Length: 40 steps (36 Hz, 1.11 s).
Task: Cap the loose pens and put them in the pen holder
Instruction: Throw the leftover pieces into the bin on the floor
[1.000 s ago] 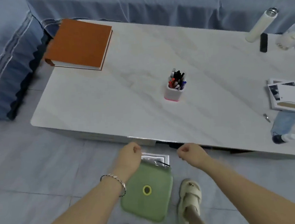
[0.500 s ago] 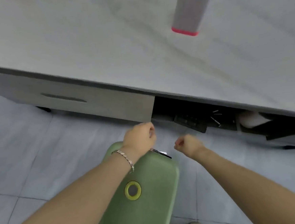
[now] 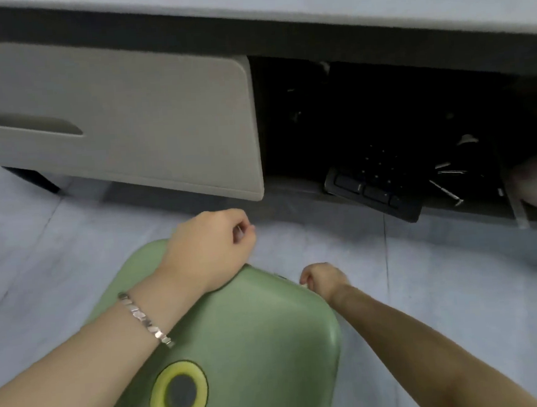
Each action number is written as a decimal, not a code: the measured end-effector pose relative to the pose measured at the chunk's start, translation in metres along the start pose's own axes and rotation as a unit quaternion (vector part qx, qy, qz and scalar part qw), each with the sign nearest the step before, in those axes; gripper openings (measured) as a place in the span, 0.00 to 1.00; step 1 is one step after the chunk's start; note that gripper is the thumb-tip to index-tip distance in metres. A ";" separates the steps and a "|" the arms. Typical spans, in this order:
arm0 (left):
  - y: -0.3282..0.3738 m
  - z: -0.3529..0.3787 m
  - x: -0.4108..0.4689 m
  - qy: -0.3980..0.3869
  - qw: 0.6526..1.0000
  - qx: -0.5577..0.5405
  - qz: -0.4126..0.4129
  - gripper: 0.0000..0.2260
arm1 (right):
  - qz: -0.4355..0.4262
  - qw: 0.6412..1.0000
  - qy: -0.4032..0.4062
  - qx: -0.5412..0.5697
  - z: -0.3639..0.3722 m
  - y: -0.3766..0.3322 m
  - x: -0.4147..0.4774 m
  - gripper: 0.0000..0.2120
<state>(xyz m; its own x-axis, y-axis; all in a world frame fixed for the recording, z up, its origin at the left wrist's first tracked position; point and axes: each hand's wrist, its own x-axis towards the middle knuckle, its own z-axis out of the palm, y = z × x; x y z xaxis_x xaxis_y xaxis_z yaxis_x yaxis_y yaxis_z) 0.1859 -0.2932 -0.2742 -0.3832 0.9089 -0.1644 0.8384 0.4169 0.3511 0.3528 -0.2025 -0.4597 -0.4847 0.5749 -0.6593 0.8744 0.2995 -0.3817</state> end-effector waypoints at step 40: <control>0.131 -0.381 0.008 -0.052 0.972 -0.227 -0.026 0.10 | -0.091 0.809 0.350 0.463 -0.418 -0.257 -0.344 0.05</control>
<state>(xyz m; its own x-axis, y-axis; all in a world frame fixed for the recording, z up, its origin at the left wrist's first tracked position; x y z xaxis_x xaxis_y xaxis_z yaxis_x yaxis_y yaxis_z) 0.1446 -0.2304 0.1219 -0.3582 0.8915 -0.2772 0.5526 0.4418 0.7067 0.3038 -0.1585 0.1361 -0.1894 0.9730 -0.1319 0.2415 -0.0841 -0.9668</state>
